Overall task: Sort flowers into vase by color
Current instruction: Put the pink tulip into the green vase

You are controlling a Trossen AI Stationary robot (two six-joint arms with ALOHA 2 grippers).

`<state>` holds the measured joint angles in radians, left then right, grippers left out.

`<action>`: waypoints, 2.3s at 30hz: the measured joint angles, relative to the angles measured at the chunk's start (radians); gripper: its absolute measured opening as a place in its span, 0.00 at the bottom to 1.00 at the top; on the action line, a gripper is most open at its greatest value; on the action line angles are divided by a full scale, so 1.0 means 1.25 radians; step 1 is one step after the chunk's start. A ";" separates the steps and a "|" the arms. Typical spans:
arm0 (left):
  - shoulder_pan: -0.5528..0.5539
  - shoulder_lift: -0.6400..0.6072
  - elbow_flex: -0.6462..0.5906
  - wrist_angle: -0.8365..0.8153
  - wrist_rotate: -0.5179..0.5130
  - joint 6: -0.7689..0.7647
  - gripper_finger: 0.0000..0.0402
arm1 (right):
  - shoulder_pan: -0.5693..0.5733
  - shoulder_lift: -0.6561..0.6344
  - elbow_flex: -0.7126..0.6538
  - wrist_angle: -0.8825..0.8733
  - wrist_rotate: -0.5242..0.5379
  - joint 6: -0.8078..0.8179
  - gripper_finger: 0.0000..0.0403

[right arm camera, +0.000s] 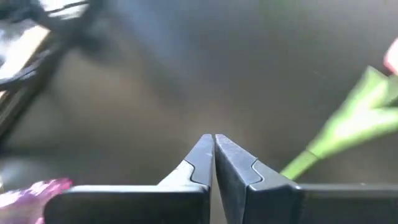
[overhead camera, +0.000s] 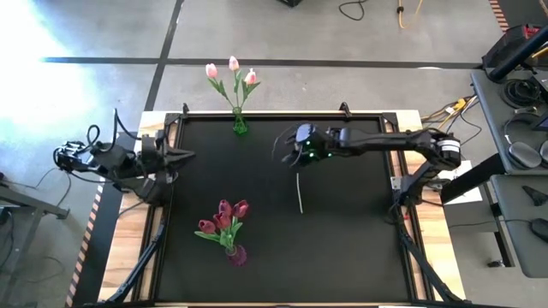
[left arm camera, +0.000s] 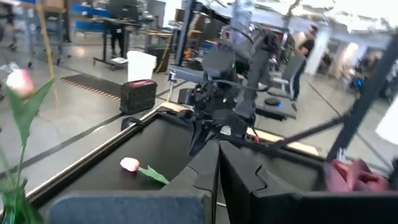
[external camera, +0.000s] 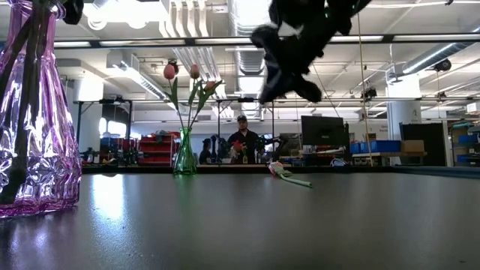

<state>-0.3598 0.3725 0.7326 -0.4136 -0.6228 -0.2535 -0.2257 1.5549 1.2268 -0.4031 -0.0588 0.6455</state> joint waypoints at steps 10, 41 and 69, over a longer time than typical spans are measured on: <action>0.055 -0.029 -0.032 0.005 -0.050 -0.116 0.00 | -0.146 0.081 -0.058 -0.056 0.024 0.091 0.28; 0.072 -0.121 -0.032 -0.060 -0.060 -0.140 0.00 | -0.206 0.435 0.342 -0.374 0.145 0.114 0.17; 0.072 -0.111 -0.031 -0.059 -0.053 -0.155 0.00 | -0.209 0.428 0.302 -0.364 0.150 0.156 0.12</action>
<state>-0.2699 0.2337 0.6933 -0.4877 -0.6891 -0.4471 -0.4870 2.0901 1.6040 -0.8586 0.1288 0.8402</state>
